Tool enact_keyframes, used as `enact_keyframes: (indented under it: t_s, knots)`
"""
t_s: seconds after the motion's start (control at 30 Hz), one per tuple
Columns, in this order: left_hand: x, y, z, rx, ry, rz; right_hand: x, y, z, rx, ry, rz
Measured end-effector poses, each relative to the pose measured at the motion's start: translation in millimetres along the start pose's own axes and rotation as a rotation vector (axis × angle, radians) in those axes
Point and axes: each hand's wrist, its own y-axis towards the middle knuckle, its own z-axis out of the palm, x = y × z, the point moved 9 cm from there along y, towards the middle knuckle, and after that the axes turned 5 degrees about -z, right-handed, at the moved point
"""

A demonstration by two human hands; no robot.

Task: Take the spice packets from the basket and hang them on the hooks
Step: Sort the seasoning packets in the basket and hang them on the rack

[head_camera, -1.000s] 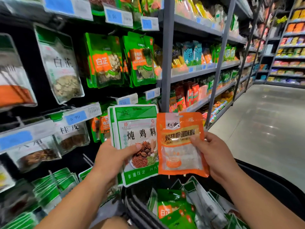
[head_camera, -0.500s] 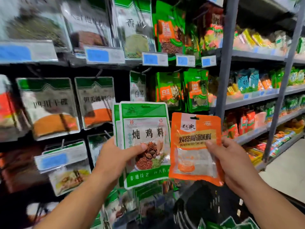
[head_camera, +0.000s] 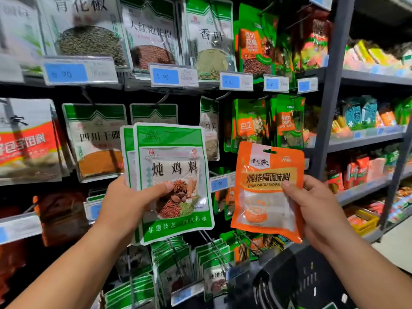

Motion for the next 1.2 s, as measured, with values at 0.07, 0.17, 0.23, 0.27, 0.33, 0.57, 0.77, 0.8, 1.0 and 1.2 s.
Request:
enact_keyframes:
  t_s: [0.07, 0.17, 0.23, 0.27, 0.33, 0.57, 0.77, 0.8, 1.0, 1.2]
  knots:
    - [-4, -1, -14, -0.028, 0.015, 0.014, -2, -2, 22, 0.045, 0.026, 0.007]
    - [-13, -7, -39, -0.064, 0.053, 0.045, -5, -5, 63, 0.121, 0.067, 0.011]
    - [-19, -13, -61, -0.102, 0.074, 0.051, -9, -7, 92, 0.167, 0.080, 0.013]
    - [-22, -17, -74, -0.129, 0.080, 0.048, -12, -7, 106, 0.190, 0.086, 0.015]
    - [-28, -28, -102, -0.190, 0.083, 0.043, -16, -11, 137, 0.239, 0.101, 0.018]
    - [-61, -66, -192, -0.361, 0.152, 0.083, -27, -40, 233, 0.383, 0.170, 0.053]
    - [-78, -91, -237, -0.419, 0.185, 0.102, -32, -57, 276, 0.439, 0.158, 0.072]
    - [-80, -93, -242, -0.419, 0.186, 0.104, -32, -58, 280, 0.447, 0.141, 0.064]
    - [-90, -101, -276, -0.478, 0.178, 0.109, -30, -65, 299, 0.466, 0.067, 0.025]
    - [-97, -109, -297, -0.509, 0.181, 0.113, -25, -78, 329, 0.527, 0.046, 0.009]
